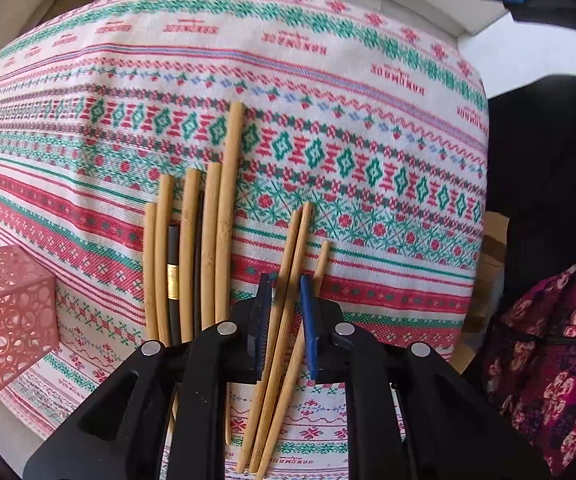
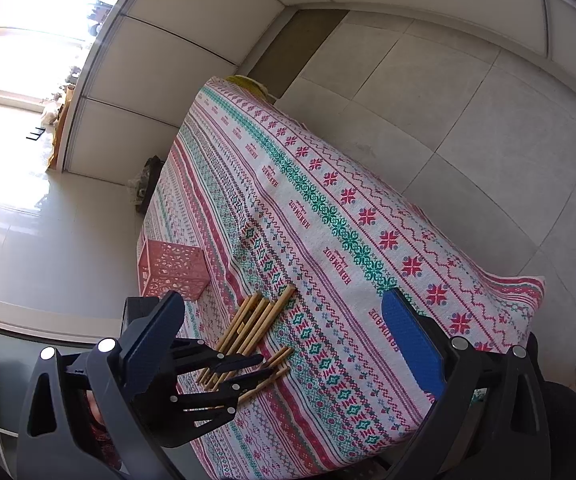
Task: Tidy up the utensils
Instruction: 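Position the left gripper fingers around a single chopstick at the row's edge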
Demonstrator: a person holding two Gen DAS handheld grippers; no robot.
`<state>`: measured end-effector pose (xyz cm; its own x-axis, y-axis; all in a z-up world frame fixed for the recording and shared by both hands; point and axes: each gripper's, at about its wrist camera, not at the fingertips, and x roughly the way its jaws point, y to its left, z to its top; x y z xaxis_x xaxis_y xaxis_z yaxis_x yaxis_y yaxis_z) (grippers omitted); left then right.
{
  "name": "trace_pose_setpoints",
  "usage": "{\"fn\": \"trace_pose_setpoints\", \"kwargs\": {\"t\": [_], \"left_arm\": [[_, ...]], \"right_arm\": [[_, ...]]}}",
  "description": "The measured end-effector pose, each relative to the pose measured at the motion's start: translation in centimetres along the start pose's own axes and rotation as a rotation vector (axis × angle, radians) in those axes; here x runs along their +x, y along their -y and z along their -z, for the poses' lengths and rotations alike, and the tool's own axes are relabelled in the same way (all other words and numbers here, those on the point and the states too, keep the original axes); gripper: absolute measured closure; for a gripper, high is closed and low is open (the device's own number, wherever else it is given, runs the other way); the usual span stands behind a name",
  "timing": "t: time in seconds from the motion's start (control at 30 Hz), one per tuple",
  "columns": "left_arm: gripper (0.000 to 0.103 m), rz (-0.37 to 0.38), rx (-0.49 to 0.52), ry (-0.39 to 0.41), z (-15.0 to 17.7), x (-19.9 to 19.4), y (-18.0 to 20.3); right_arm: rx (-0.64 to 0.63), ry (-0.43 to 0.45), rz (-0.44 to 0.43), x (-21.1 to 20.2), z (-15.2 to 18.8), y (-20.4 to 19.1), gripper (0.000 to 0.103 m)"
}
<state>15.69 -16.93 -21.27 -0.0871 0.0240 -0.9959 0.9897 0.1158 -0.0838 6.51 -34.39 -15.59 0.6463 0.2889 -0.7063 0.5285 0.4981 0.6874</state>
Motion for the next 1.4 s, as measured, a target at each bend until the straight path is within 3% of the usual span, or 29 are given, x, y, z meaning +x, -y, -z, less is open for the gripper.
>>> {"fn": "trace_pose_setpoints", "kwargs": {"t": [0.27,0.43,0.6,0.97,1.1,1.2,1.27,1.3,1.33,1.4], "left_arm": [[0.088,-0.055,0.044,-0.022,0.0,0.8,1.3],[0.088,0.026,0.005,0.018,0.1,-0.1,1.1],[0.088,-0.010,0.010,0.000,0.1,-0.4,1.2],[0.087,0.014,-0.020,0.031,0.7,-0.6,-1.7],[0.087,-0.006,0.016,0.021,0.7,-0.5,-1.6],[0.087,-0.078,0.125,0.022,0.8,-0.6,-0.5],[0.087,-0.068,0.148,0.001,0.6,-0.6,-0.1],[0.086,-0.089,0.167,-0.046,0.7,0.2,0.1],[0.086,-0.096,0.201,-0.029,0.9,0.0,0.3],[0.086,-0.061,0.151,-0.022,0.7,-0.3,-0.4]], "right_arm": [[-0.006,-0.007,0.004,0.1,0.1,0.0,0.007],[-0.004,-0.005,0.004,0.1,0.0,0.0,0.007],[-0.007,-0.014,0.004,0.3,0.1,-0.1,0.007],[-0.009,-0.015,0.012,0.5,0.2,0.0,0.007],[-0.007,-0.015,0.014,0.5,0.3,0.0,0.007],[-0.004,-0.015,0.017,0.5,0.2,0.1,0.007],[-0.004,-0.017,0.017,0.6,0.2,0.1,0.007],[-0.004,-0.017,0.018,0.6,0.3,0.1,0.007],[-0.005,-0.017,0.018,0.6,0.2,0.1,0.007],[-0.003,-0.015,0.018,0.5,0.2,0.3,0.007]]}}
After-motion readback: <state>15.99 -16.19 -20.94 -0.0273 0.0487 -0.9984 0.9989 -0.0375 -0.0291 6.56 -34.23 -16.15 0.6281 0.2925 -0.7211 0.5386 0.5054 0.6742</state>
